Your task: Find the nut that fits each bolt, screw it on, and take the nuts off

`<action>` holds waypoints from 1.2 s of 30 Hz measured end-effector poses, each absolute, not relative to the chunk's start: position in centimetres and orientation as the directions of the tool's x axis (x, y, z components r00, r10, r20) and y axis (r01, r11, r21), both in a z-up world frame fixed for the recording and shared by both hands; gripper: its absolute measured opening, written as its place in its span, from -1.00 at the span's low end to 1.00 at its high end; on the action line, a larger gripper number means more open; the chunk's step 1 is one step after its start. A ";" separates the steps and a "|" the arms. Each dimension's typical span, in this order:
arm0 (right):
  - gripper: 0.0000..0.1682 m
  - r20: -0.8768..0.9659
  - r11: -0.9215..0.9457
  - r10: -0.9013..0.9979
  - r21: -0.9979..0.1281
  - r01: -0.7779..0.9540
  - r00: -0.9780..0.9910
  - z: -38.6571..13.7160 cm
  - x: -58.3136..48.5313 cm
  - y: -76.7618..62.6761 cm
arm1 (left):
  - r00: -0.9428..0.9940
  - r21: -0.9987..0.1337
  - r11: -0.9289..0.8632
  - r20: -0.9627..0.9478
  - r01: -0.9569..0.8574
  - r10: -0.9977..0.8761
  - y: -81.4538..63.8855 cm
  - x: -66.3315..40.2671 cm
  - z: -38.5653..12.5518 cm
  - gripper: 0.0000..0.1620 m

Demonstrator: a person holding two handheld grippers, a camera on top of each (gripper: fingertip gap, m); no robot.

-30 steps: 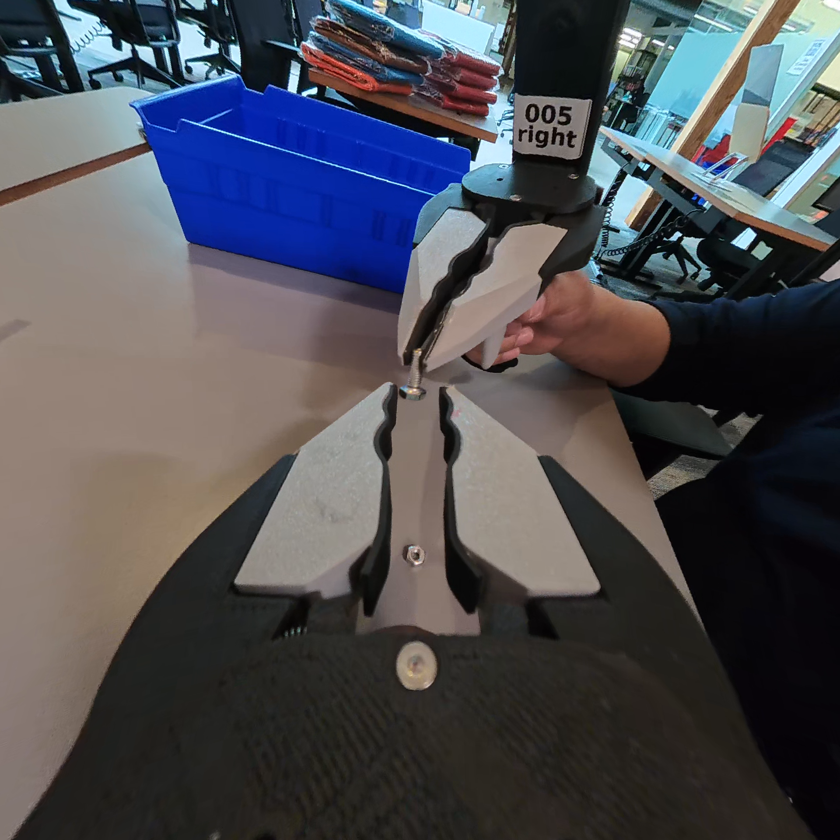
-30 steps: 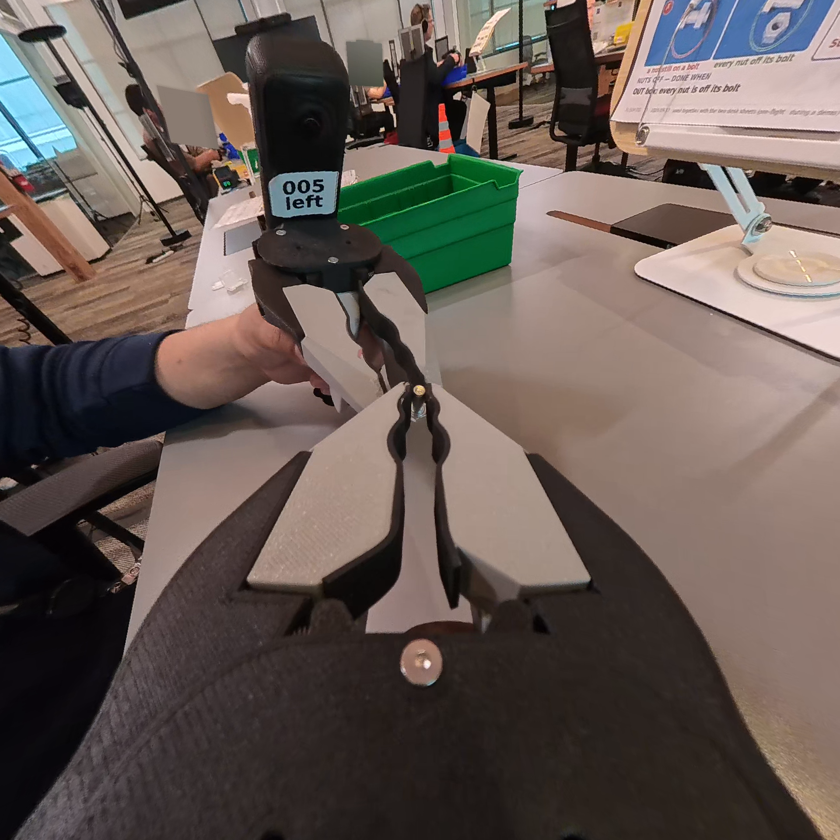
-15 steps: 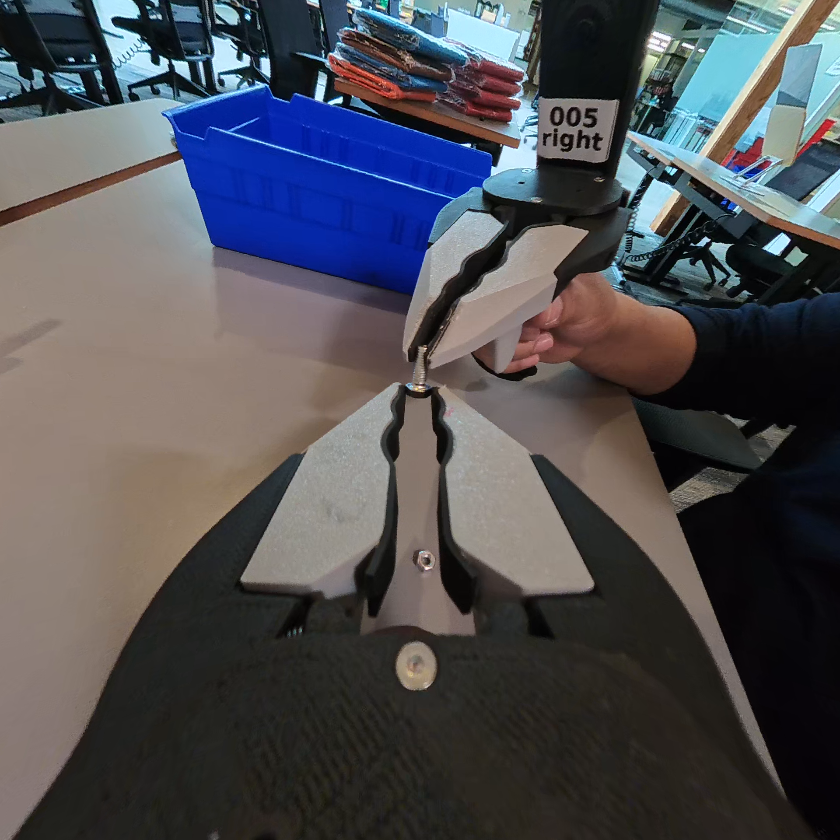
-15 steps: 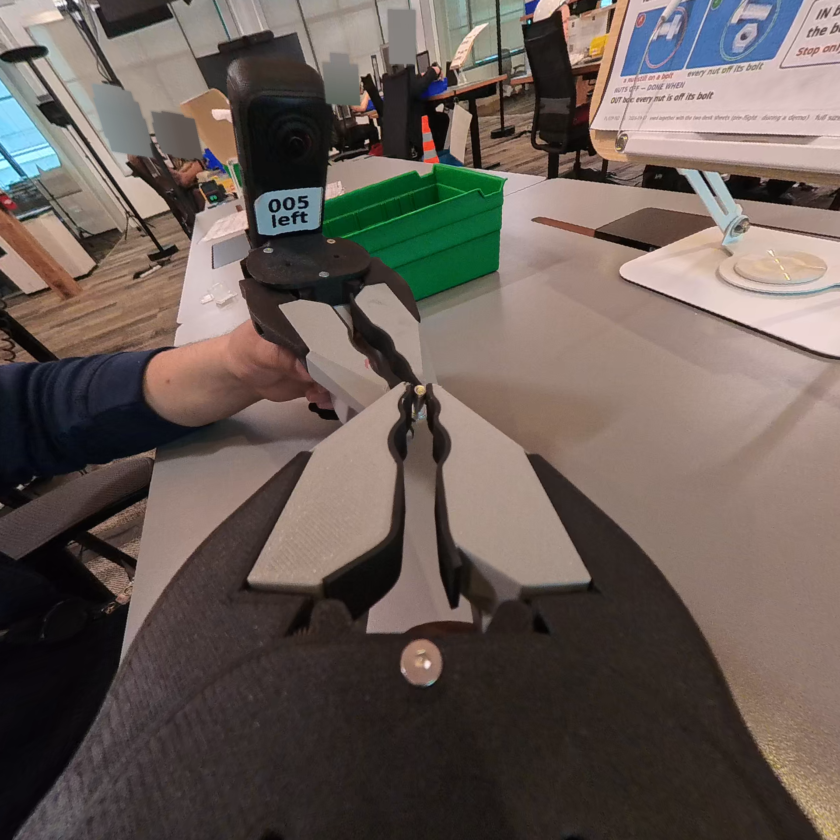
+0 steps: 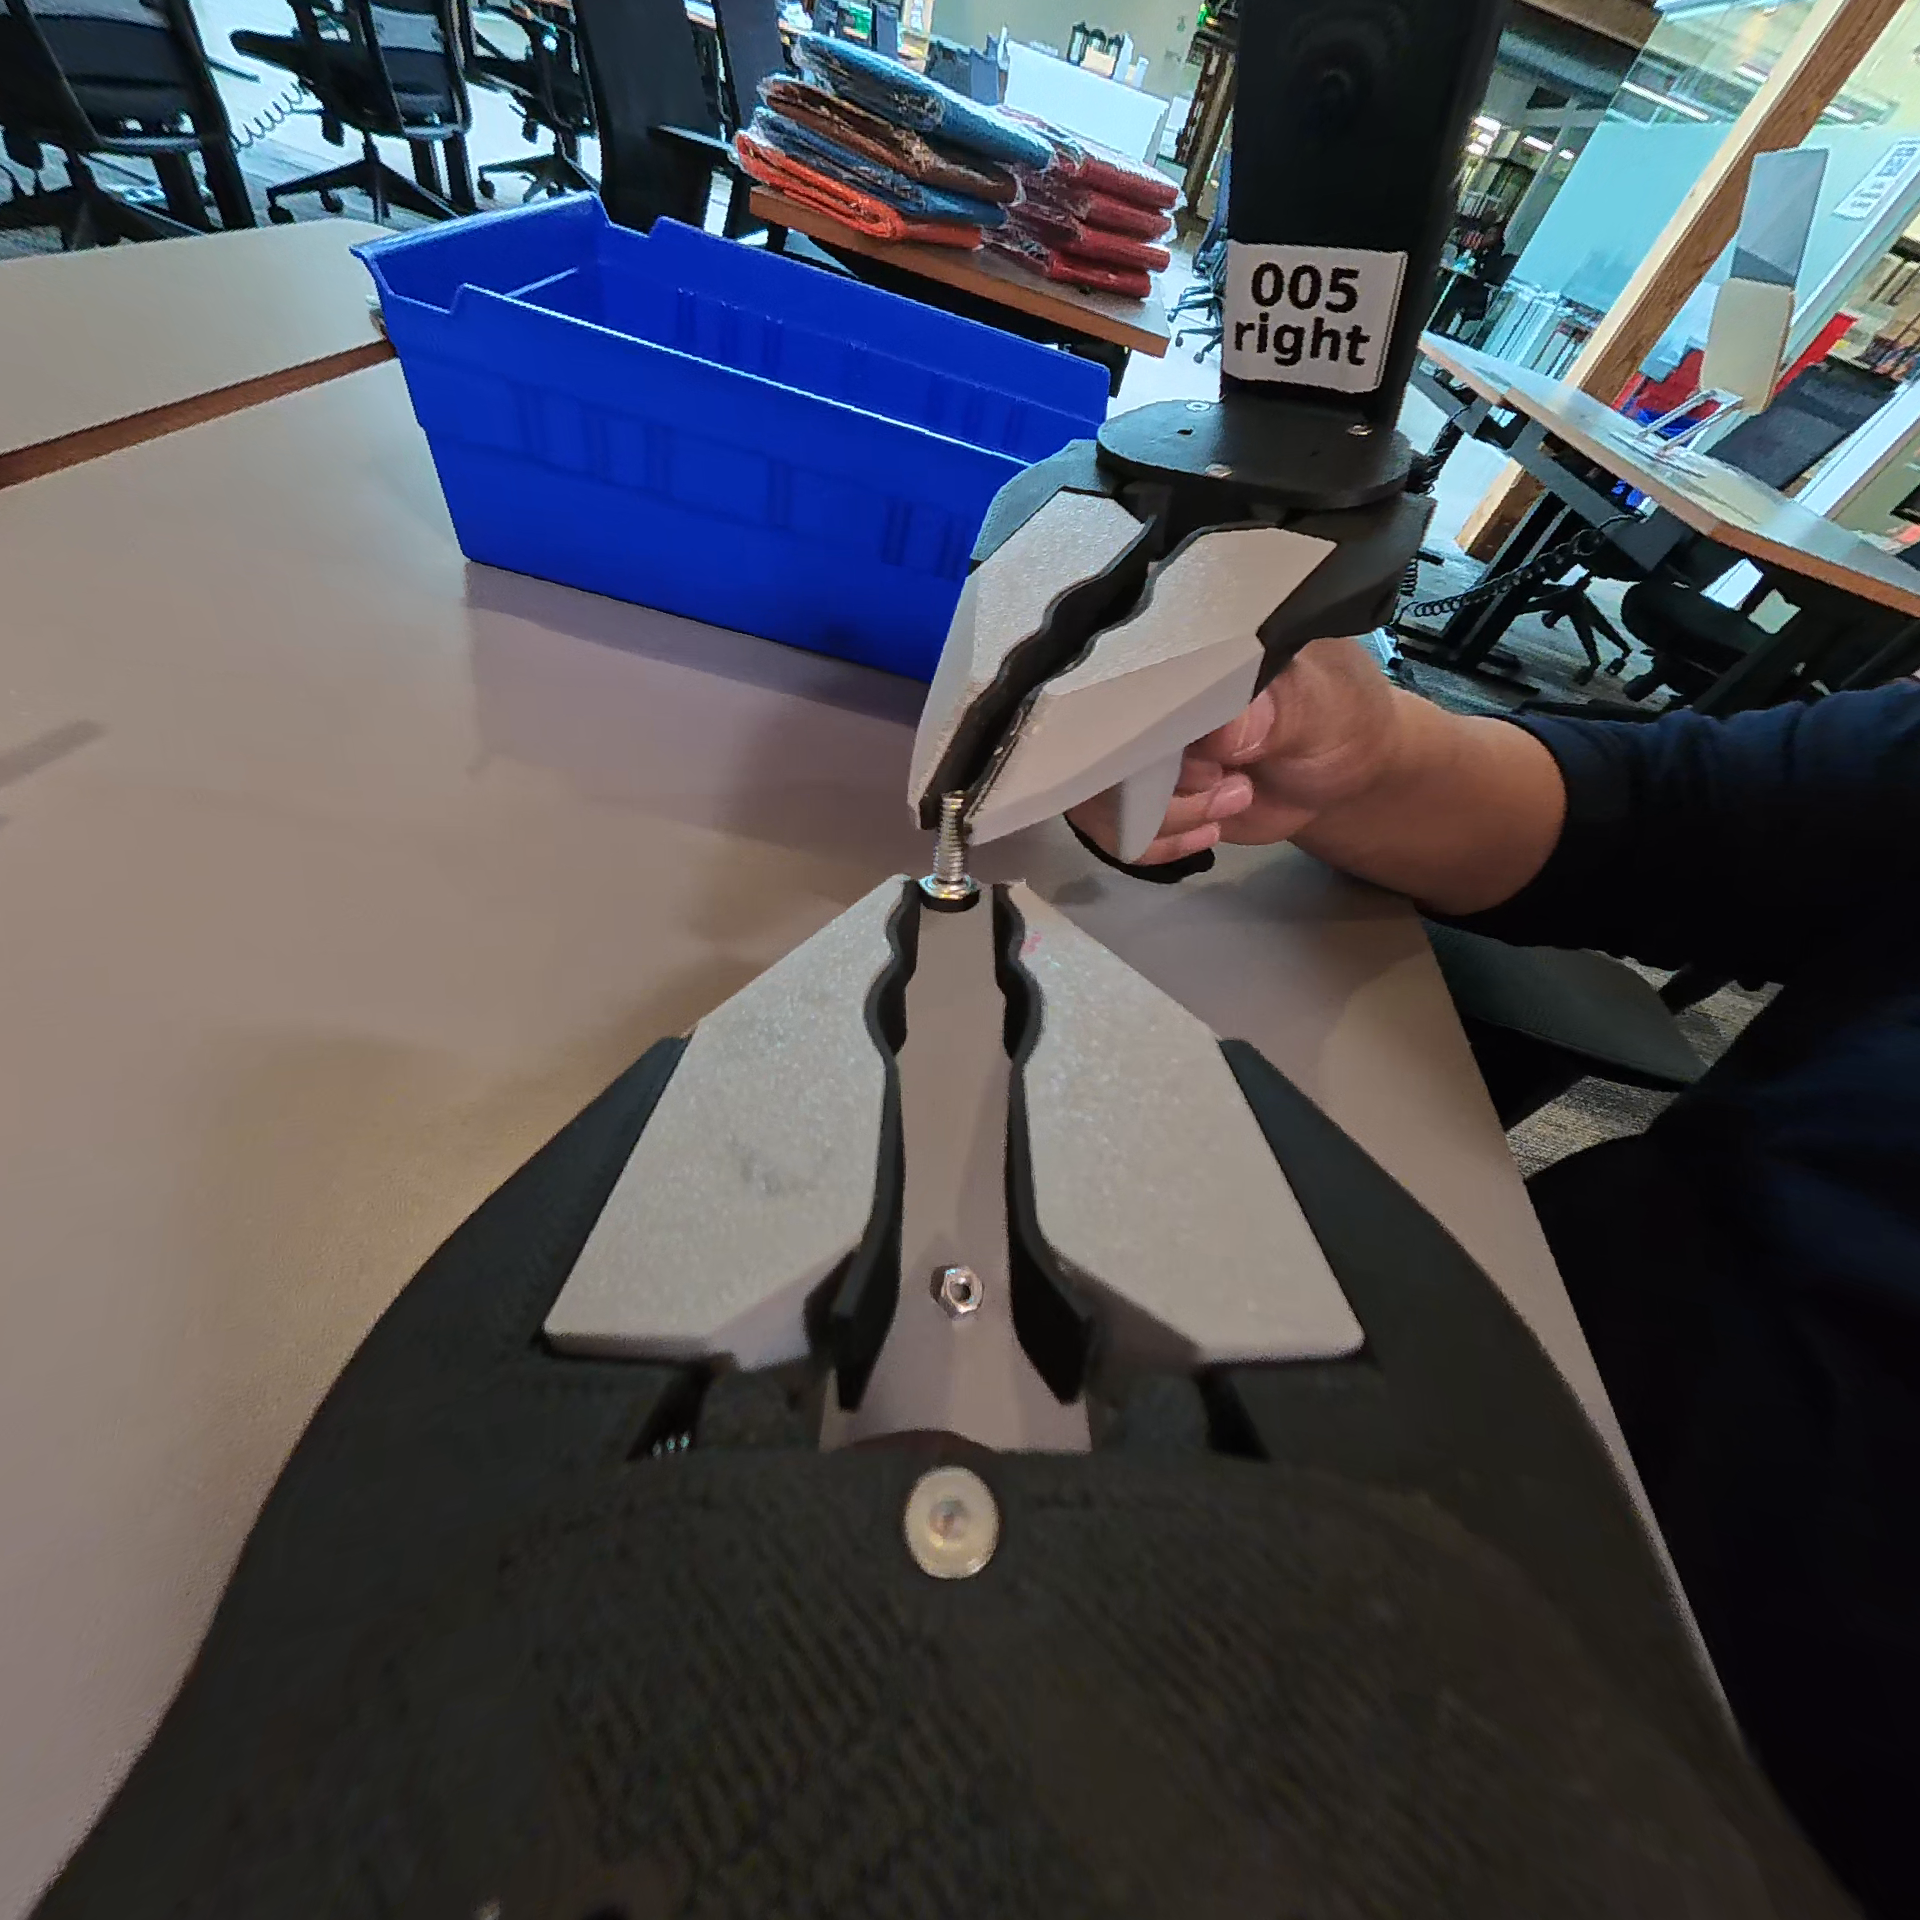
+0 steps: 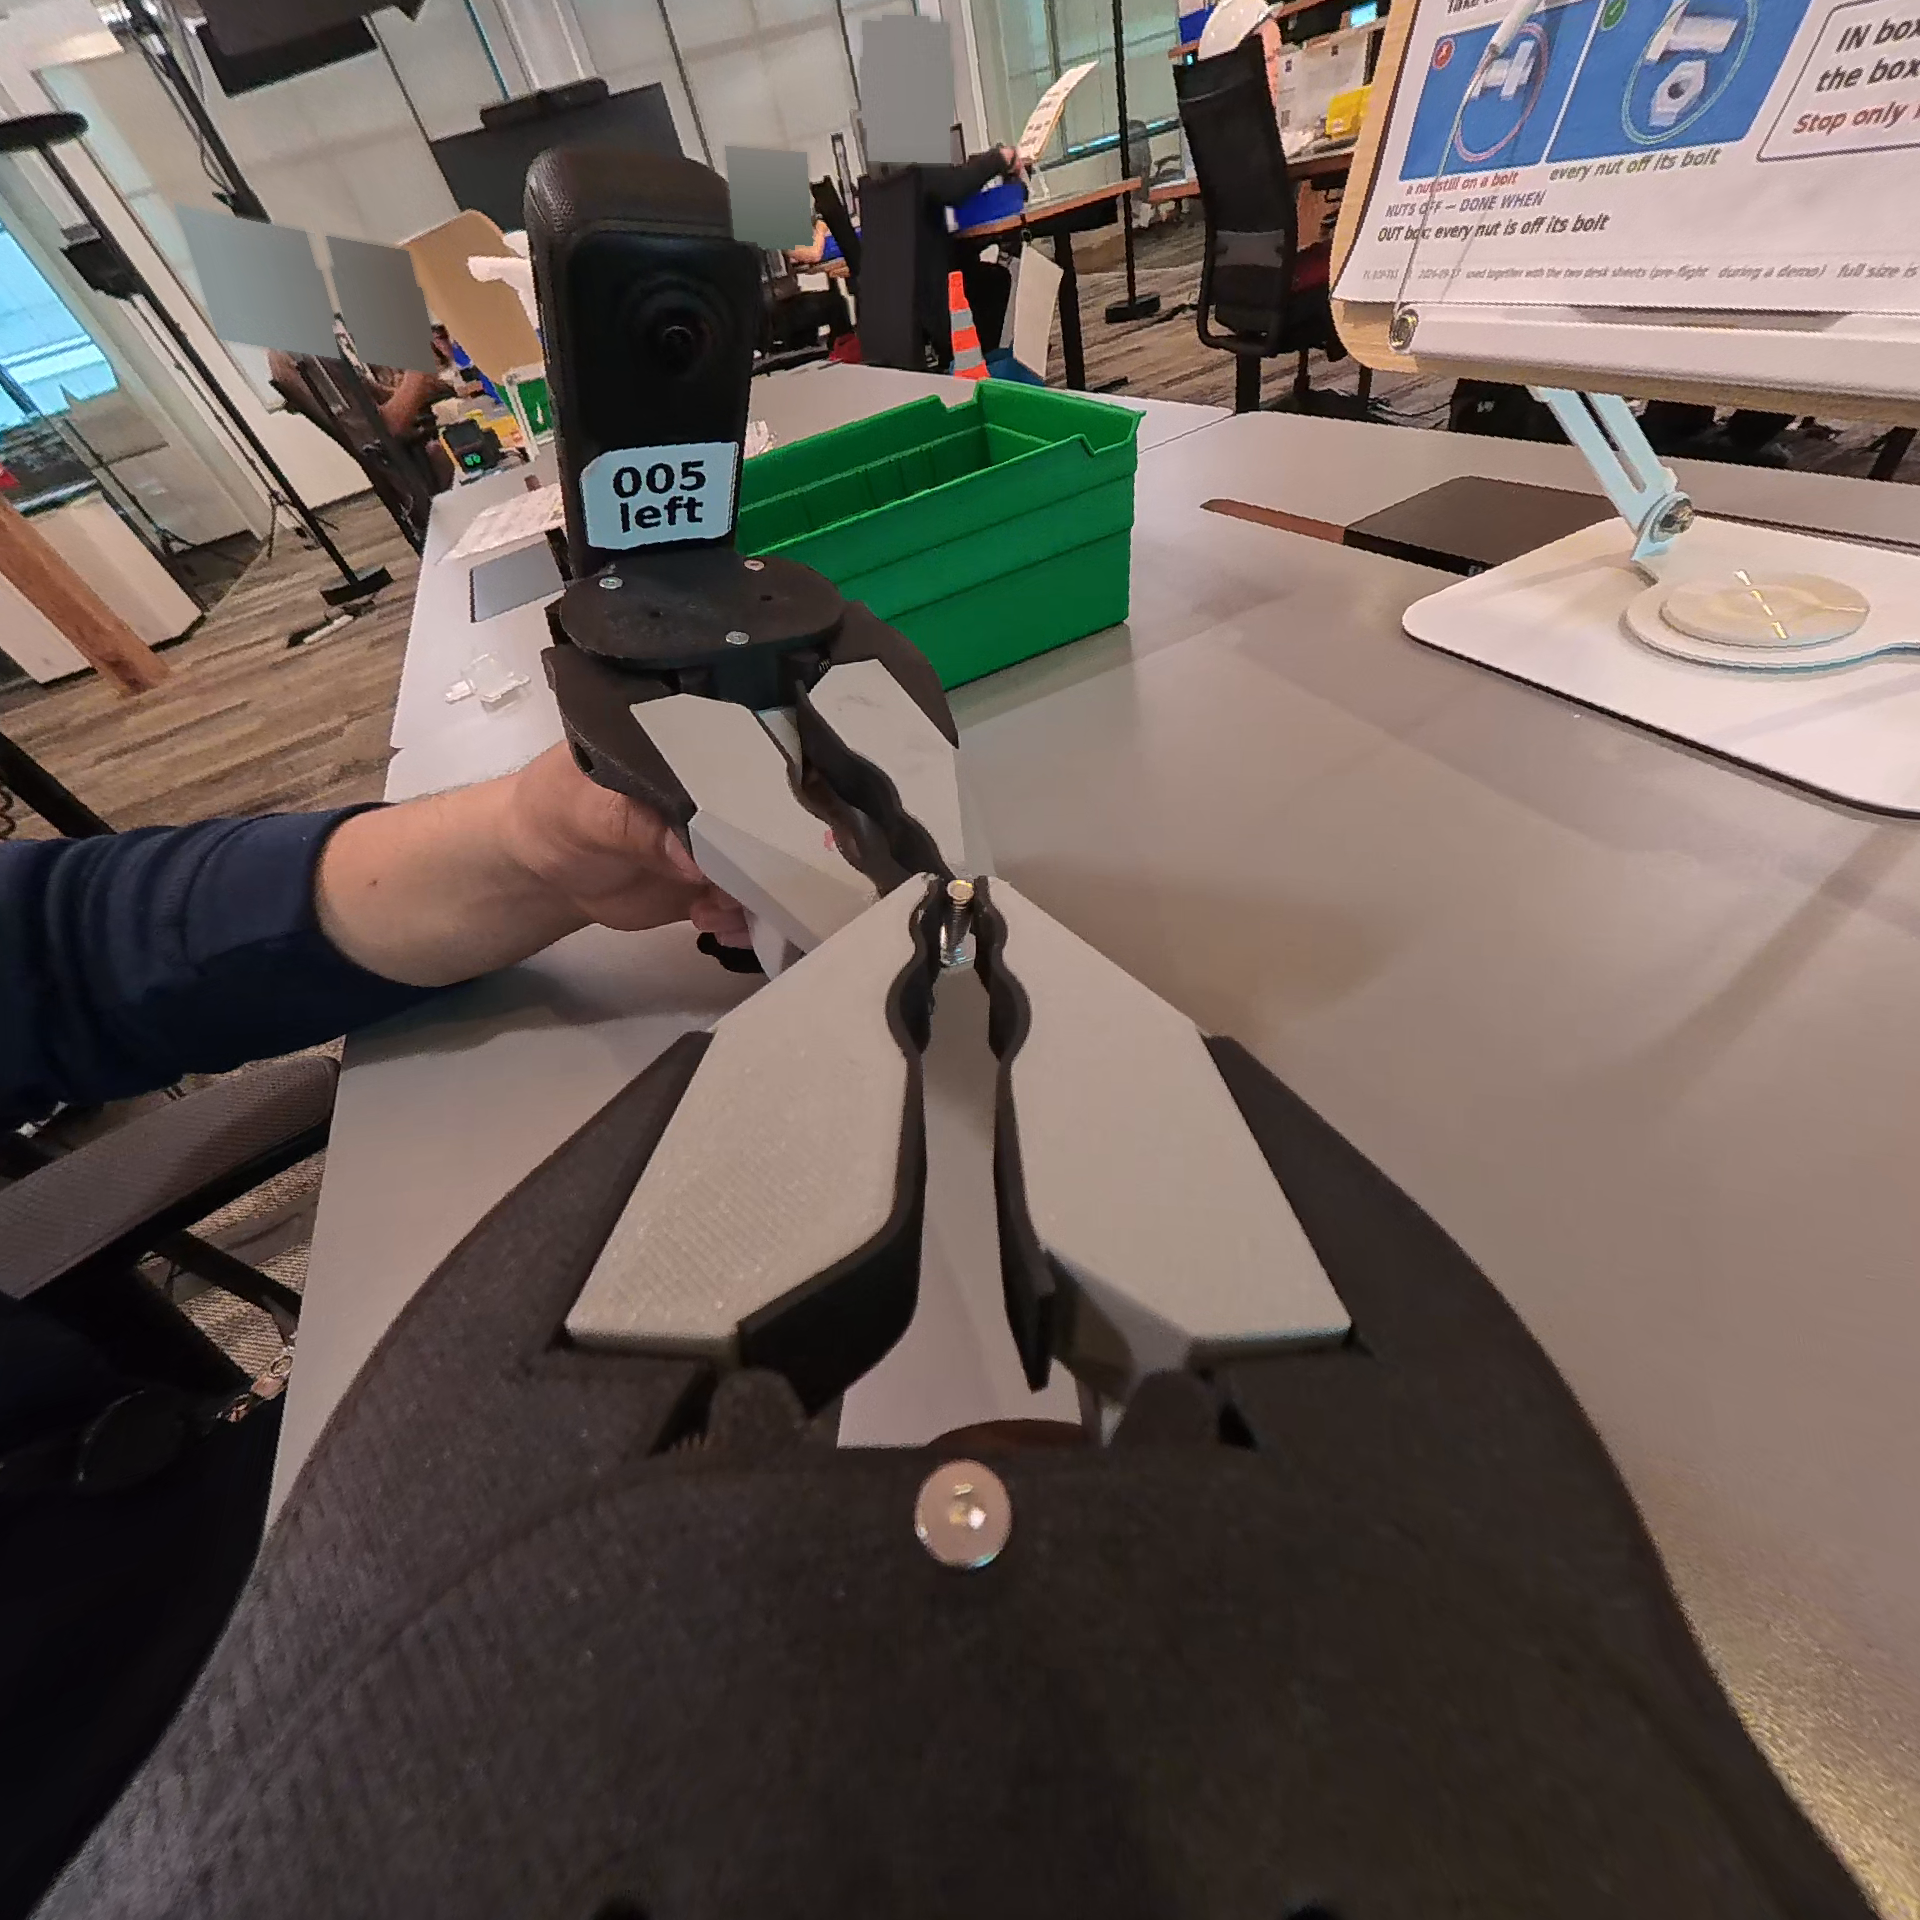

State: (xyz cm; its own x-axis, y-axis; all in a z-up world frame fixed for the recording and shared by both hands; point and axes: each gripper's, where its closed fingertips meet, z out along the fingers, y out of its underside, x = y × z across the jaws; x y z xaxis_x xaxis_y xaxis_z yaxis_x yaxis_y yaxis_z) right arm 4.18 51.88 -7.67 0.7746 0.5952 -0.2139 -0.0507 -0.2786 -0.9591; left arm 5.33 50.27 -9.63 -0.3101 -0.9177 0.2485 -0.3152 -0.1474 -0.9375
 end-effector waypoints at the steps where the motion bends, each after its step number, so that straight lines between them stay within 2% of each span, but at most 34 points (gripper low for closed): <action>1: -0.97 -0.219 -0.281 0.595 -0.958 -0.055 0.773 -7.7 4.2 51.9 | -0.310 -0.937 -0.148 0.249 -0.315 -0.917 50.3 5.3 -9.6 -0.86; 14: -0.97 -0.214 -0.276 0.595 -0.960 -0.052 0.774 -7.7 4.1 51.9 | -0.309 -0.935 -0.176 0.273 -0.308 -0.911 50.5 5.3 -9.5 -0.89; 25: -0.97 -0.208 -0.268 0.617 -0.962 -0.046 0.759 -7.7 3.6 51.8 | -0.318 -0.939 -0.128 0.234 -0.320 -0.919 50.1 5.2 -9.7 -0.90; 31: -0.89 -0.236 -0.238 0.613 -0.965 -0.109 0.754 -6.4 5.0 51.6 | -0.287 -0.945 -0.112 0.204 -0.307 -0.936 52.0 4.2 -9.2 -0.89; 33: -0.88 -0.235 -0.269 0.652 -0.961 -0.071 0.721 -6.9 4.5 51.0 | -0.269 -0.948 -0.105 0.190 -0.300 -0.944 53.1 3.5 -9.0 -0.89; 36: -0.82 -0.225 -0.370 0.727 -0.924 0.094 0.648 -9.7 2.3 49.7 | -0.265 -0.958 -0.069 0.146 -0.278 -0.953 54.1 2.6 -8.8 -0.90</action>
State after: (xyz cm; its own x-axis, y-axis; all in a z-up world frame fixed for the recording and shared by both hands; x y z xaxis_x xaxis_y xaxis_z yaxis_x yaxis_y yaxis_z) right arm 2.27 49.74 -9.75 0.6481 0.7275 -0.2254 0.0939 -0.3701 -0.9243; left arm 2.61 54.12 -8.83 -0.2647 -0.9533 0.1457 -0.2780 -0.0693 -0.9581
